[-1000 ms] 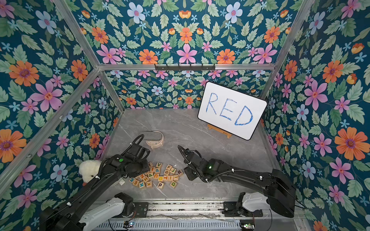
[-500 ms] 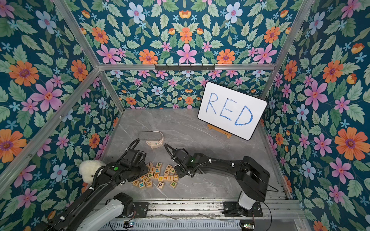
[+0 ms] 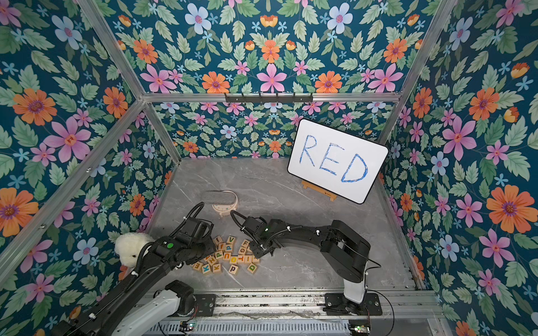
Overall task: Assemble the uppercase word "red" with letter blocks
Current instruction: Pick up the letter block from the center of the board.
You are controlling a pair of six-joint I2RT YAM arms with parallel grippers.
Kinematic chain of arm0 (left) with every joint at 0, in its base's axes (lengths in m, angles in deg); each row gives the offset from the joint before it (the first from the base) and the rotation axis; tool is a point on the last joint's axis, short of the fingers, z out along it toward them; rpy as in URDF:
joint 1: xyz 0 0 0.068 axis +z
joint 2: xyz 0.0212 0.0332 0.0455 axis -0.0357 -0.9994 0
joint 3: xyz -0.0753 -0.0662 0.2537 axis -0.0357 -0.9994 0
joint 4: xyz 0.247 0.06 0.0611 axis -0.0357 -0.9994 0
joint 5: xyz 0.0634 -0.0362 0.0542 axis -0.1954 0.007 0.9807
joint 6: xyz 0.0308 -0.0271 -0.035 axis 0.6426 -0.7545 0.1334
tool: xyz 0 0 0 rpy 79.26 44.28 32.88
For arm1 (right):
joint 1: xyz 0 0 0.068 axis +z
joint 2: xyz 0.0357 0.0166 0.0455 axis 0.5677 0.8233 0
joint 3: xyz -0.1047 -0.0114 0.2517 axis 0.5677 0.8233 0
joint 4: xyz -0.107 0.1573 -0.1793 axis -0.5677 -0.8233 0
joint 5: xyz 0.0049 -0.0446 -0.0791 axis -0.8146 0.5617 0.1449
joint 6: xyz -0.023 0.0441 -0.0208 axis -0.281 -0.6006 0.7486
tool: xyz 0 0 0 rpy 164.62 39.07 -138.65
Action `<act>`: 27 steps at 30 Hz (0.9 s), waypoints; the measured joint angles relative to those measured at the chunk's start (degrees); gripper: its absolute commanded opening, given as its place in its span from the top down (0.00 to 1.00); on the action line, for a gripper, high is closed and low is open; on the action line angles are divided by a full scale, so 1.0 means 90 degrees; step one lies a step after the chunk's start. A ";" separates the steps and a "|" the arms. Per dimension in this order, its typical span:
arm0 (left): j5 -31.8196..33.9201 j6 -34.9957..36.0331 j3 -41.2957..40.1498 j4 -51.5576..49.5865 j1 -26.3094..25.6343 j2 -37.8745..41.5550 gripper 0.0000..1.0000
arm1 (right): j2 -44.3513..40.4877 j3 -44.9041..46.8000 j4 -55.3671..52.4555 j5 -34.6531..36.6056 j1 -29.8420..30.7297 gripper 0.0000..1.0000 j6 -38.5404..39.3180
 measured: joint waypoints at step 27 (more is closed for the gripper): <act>-0.0061 -0.0104 0.0100 0.0240 -0.0005 0.0168 0.44 | 0.0435 -0.0340 -0.0544 0.0262 0.0000 0.65 -0.0236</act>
